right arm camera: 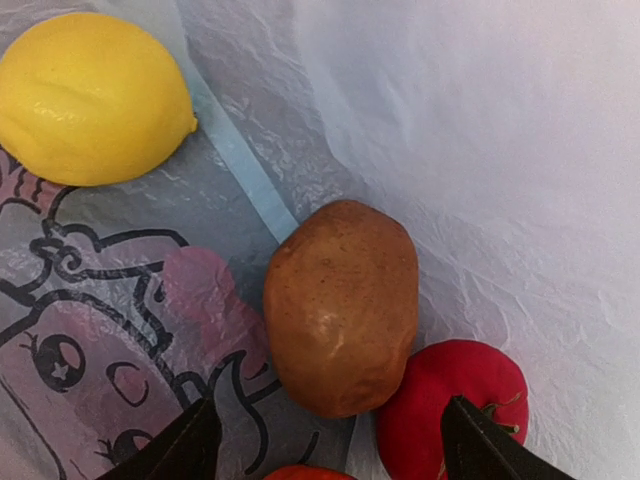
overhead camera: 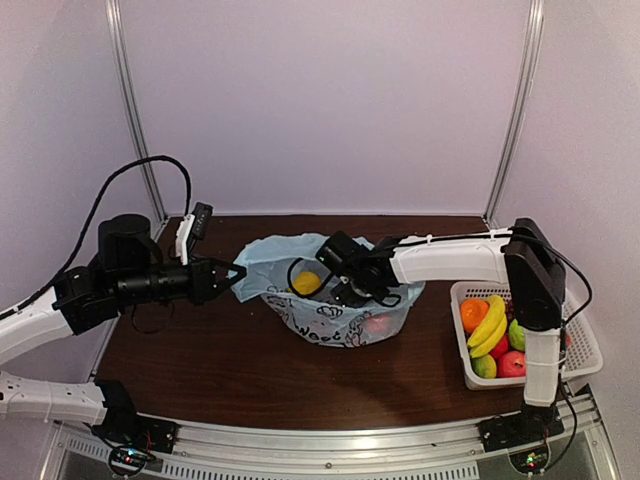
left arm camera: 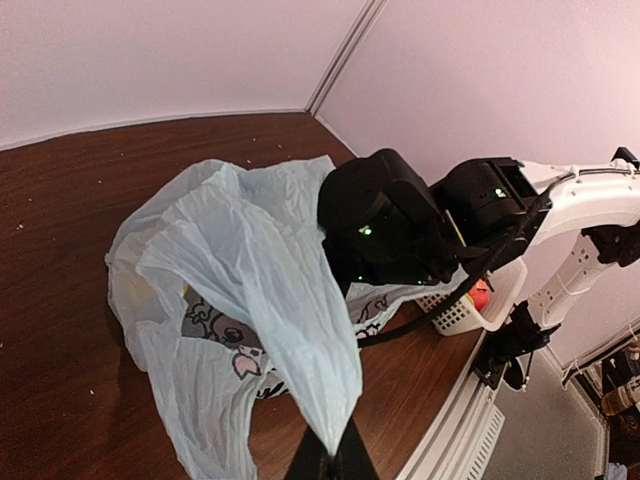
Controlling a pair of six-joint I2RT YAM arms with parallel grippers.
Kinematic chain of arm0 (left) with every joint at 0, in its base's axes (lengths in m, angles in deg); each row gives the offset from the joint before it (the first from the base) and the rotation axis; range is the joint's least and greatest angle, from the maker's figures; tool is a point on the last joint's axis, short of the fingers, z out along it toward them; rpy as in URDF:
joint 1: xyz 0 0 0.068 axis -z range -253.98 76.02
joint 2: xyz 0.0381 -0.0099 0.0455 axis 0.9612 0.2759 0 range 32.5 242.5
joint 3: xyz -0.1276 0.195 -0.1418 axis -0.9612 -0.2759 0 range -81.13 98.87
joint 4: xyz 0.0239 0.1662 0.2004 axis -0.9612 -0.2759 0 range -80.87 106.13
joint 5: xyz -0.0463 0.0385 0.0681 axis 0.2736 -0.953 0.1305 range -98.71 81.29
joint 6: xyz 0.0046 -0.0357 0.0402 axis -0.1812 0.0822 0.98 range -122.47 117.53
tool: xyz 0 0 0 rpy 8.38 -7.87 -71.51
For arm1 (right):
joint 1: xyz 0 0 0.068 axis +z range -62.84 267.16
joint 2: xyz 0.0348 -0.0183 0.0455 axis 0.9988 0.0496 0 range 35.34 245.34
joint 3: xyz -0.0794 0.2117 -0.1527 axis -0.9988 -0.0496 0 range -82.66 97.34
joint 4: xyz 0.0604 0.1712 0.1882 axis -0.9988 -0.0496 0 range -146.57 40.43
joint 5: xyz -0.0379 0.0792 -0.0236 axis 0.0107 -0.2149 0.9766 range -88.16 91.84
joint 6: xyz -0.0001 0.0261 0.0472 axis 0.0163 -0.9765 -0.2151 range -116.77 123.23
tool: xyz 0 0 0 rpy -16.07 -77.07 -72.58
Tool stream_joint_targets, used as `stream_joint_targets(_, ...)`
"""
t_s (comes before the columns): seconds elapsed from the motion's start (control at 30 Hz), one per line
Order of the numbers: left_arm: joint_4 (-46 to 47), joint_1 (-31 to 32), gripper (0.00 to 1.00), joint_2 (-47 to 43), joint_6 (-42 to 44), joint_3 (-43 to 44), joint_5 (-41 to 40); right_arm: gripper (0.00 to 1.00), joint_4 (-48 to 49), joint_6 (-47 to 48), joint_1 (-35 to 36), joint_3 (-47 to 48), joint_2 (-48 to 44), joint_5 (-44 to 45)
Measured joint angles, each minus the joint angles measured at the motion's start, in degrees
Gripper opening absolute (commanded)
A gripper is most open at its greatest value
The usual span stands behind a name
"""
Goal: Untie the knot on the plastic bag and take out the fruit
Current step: Reach into the gripper in the takeout bag.
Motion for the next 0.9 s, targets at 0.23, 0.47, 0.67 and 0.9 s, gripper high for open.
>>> stream_joint_targets(0.23,0.00,0.00,0.00,-0.02,0.02,0.00,0.00,0.86,1.49,0.85,-3.28,0.33,1.90,-1.33)
stream_joint_targets(0.47,-0.04,0.00,0.00,0.00,0.00,0.00,0.00,0.88,2.64,2.95,-5.42,3.82,5.81,-2.78)
stream_joint_targets(0.67,-0.81,0.00,0.00,0.00,0.02,0.02,0.00,0.72,4.76,5.27,-6.43,5.86,7.98,-4.24)
stream_joint_targets(0.9,-1.25,0.00,0.00,0.00,0.00,0.02,-0.02,0.45,7.56,7.87,-7.19,6.08,9.09,-6.82)
